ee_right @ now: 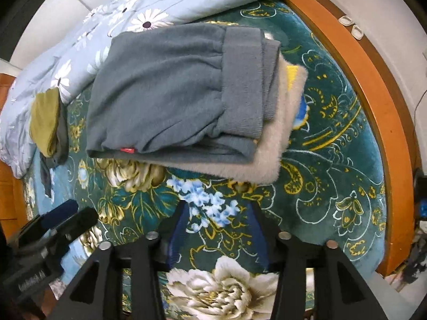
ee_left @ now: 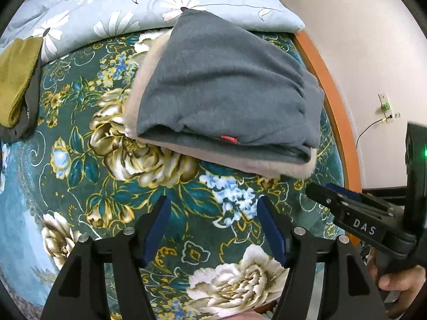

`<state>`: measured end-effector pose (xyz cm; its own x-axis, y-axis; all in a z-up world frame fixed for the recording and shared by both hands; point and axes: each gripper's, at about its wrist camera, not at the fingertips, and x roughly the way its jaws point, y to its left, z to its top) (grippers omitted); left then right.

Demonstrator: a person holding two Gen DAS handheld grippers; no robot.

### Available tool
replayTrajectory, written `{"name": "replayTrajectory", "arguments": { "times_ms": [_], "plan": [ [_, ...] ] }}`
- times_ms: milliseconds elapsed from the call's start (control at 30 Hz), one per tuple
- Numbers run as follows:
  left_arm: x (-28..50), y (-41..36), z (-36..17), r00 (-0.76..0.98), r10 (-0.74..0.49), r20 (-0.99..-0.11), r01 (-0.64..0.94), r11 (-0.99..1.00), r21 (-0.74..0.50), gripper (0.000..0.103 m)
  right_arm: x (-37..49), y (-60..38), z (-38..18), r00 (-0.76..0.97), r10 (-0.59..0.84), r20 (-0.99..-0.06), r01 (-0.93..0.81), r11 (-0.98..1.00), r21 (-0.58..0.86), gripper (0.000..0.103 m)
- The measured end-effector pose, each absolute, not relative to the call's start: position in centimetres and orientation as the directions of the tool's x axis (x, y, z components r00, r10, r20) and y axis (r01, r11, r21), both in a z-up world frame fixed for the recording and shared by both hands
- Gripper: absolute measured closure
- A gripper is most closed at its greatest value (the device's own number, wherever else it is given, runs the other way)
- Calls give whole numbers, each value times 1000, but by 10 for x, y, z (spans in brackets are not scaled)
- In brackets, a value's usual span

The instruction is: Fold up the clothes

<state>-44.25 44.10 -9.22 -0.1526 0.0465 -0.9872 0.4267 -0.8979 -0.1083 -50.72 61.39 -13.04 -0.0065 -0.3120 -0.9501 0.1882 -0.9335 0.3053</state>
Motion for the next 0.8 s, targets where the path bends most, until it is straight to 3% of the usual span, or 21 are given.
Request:
{"name": "replayTrajectory", "arguments": {
  "times_ms": [100,167,333,400,433,633,800],
  "plan": [
    [-439,444,-90,-159,44,-986,423,-900,-108,35,-500,610,-127,-16,-303,-953,168,-940,296,39],
    [-437,445,-89,-161,44,-986,424,-899,-109,35,-495,608,-126,-19,-295,-955,165,-943,288,30],
    [-433,450,-85,-169,44,-985,421,-900,-112,35,-483,606,-123,-30,-242,-970,211,-950,230,26],
    [-432,450,-84,-179,53,-982,424,-897,-126,29,-482,608,-122,-35,-235,-971,206,-953,223,17],
    [-432,450,-84,-182,55,-982,424,-896,-129,16,-482,609,-122,-37,-232,-972,203,-954,220,16],
    [-432,449,-82,-199,56,-978,432,-891,-139,14,-479,612,-120,-47,-211,-976,216,-956,196,1],
    [-432,447,-80,-225,12,-974,454,-883,-116,3,-477,612,-121,-45,-226,-973,229,-950,210,0]
  ]
}}
